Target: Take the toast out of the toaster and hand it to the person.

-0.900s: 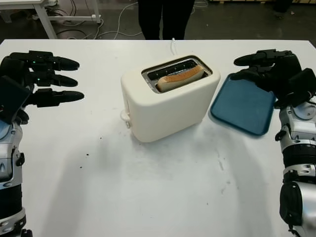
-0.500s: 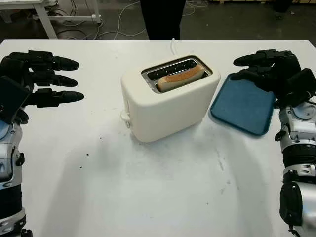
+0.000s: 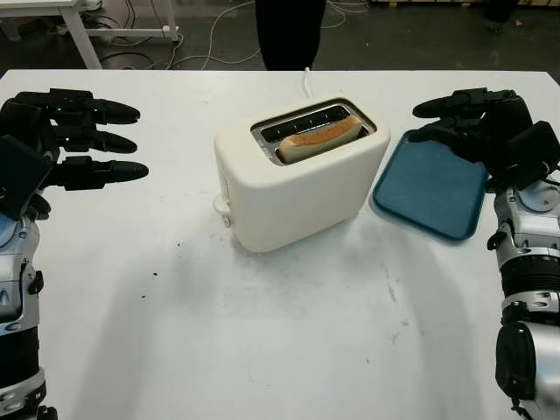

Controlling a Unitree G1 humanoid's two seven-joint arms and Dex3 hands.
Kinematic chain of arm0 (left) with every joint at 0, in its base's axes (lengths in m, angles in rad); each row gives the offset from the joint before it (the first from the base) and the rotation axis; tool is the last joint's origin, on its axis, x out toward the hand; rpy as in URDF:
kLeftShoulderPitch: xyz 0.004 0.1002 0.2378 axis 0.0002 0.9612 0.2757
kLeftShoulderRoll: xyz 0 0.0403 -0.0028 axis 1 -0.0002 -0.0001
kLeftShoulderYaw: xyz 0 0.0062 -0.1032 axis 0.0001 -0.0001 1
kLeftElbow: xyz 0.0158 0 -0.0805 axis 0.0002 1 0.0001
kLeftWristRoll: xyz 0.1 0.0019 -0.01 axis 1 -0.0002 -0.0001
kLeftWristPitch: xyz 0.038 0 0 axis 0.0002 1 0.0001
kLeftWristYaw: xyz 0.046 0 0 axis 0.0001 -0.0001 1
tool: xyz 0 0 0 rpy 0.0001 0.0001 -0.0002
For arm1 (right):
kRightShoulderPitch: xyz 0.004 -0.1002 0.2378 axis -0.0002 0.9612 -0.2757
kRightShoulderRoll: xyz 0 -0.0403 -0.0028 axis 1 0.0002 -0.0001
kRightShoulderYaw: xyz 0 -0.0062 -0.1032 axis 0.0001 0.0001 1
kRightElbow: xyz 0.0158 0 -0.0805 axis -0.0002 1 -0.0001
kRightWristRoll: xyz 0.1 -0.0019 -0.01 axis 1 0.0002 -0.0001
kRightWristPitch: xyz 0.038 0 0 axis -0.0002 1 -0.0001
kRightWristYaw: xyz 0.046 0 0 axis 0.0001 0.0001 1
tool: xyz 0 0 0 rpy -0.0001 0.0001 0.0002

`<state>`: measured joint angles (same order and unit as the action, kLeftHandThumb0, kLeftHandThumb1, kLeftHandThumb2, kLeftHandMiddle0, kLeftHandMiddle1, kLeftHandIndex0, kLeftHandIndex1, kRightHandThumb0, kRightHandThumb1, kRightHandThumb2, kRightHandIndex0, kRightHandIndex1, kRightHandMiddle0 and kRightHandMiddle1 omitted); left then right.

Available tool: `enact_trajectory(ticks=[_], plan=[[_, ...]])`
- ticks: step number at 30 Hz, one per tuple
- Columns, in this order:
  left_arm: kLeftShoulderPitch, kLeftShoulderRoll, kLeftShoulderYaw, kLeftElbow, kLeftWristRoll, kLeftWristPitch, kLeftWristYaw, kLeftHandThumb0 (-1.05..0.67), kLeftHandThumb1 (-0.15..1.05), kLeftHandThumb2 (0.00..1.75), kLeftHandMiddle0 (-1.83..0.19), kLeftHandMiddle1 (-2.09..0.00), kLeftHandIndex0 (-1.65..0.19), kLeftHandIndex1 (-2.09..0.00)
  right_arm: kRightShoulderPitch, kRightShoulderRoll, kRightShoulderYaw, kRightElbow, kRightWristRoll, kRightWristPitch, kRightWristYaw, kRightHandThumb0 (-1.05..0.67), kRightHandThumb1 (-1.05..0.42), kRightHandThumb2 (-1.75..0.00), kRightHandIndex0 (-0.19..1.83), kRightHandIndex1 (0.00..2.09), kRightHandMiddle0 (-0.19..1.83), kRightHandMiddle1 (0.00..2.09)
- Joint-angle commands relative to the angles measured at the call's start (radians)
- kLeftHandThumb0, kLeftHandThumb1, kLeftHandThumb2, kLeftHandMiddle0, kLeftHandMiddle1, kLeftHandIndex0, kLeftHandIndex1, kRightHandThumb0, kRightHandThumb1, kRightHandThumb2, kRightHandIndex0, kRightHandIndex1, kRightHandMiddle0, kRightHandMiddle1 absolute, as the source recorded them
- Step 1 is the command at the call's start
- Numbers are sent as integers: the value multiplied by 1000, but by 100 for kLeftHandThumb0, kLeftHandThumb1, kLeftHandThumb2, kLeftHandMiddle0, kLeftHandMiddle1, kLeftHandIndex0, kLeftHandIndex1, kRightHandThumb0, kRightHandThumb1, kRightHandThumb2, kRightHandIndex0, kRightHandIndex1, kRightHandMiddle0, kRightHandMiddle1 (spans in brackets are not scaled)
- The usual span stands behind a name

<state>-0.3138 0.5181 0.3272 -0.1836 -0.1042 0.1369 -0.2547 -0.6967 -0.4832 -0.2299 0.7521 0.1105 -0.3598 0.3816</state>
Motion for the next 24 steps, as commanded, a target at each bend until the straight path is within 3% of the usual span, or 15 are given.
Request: enact_trajectory(ticks=[1, 24], plan=[[5, -5, 2, 5, -3, -17, 6, -99, 36, 0, -123, -37, -122, -17, -2, -4, -3, 6, 3, -21, -8, -105, -80, 0, 109, 66, 128, 15], [7, -15, 6, -2, -7, -10, 16, -101, 36, 0, -120, -42, -122, -19, -12, -5, -3, 15, 4, -23, -8, -105, -80, 0, 104, 77, 128, 20]])
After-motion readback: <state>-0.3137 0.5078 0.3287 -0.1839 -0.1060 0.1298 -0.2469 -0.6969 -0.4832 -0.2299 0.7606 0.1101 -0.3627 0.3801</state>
